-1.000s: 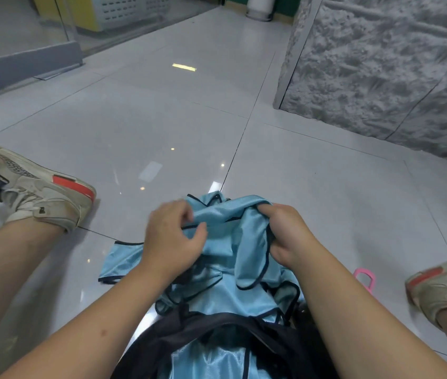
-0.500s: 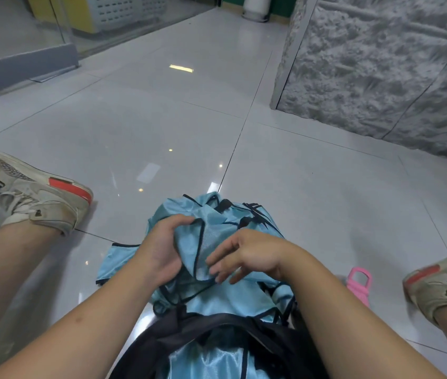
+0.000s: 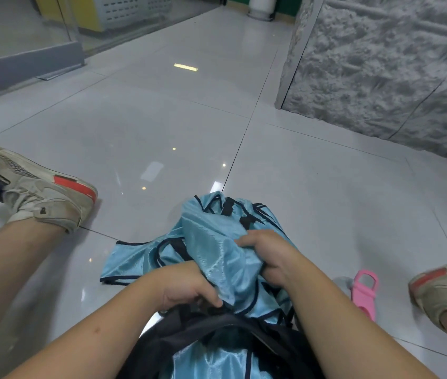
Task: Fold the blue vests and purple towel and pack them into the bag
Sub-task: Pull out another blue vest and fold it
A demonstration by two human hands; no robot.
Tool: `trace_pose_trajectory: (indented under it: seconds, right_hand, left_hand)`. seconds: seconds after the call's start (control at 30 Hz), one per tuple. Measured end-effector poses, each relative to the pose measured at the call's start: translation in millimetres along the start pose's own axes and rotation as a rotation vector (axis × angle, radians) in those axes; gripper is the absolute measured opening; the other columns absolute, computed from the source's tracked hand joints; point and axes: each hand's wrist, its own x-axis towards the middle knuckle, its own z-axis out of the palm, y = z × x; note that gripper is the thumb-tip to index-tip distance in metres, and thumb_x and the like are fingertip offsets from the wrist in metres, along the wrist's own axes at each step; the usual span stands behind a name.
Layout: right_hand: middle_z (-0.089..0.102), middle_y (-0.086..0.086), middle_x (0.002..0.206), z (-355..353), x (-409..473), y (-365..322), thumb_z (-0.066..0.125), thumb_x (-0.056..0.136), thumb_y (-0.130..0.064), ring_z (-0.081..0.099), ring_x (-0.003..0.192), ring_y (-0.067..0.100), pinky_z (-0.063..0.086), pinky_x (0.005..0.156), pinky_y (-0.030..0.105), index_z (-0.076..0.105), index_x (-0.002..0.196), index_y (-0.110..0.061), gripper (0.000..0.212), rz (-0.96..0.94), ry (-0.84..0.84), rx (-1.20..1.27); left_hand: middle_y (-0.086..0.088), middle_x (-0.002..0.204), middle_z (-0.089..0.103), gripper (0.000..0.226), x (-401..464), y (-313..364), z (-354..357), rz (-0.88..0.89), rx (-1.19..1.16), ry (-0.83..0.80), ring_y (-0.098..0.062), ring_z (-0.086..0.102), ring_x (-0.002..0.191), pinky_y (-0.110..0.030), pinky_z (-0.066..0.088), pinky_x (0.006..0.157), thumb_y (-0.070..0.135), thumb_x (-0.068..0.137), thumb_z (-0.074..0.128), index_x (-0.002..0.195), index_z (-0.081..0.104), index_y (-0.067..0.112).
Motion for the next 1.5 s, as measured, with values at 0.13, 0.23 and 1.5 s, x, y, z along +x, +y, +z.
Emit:
trace_pose_trajectory:
  seconds: [0.13, 0.23, 1.5]
  right_hand:
    - [0.068, 0.017, 0.078, -20, -6, -8, 0.060, 0.067, 0.003, 0.068, 0.069, 0.033, 0.056, 0.070, 0.039, 0.067, 0.076, -0.005, 0.014, -0.013, -0.010, -0.054]
    - [0.058, 0.016, 0.068, -36, -15, -7, 0.060, 0.049, -0.001, 0.058, 0.059, 0.029, 0.045, 0.057, 0.032, 0.062, 0.063, -0.007, 0.015, 0.065, -0.007, -0.350]
    - [0.071, 0.022, 0.100, -14, 0, -16, 0.062, 0.078, -0.006, 0.068, 0.091, 0.035, 0.055, 0.103, 0.050, 0.070, 0.112, 0.007, 0.037, -0.013, -0.055, 0.438]
  left_hand:
    - [-0.018, 0.117, 0.075, 0.055, 0, -7, -11, -0.018, -0.142, 0.042, -0.030, 0.072, 0.110, -0.040, 0.057, 0.094, -0.012, 0.069, 0.060, 0.123, 0.065, 0.000]
    - [-0.029, 0.119, 0.071, 0.052, -9, -3, -28, -0.035, -0.110, -0.050, -0.042, 0.070, 0.112, -0.048, 0.057, 0.099, 0.012, 0.070, 0.076, 0.117, 0.068, -0.009]
    - [0.008, 0.079, 0.062, 0.029, 26, -5, 1, 0.126, 0.842, 0.817, -0.012, 0.058, 0.075, -0.034, 0.050, 0.072, 0.050, 0.102, 0.053, 0.087, 0.056, 0.025]
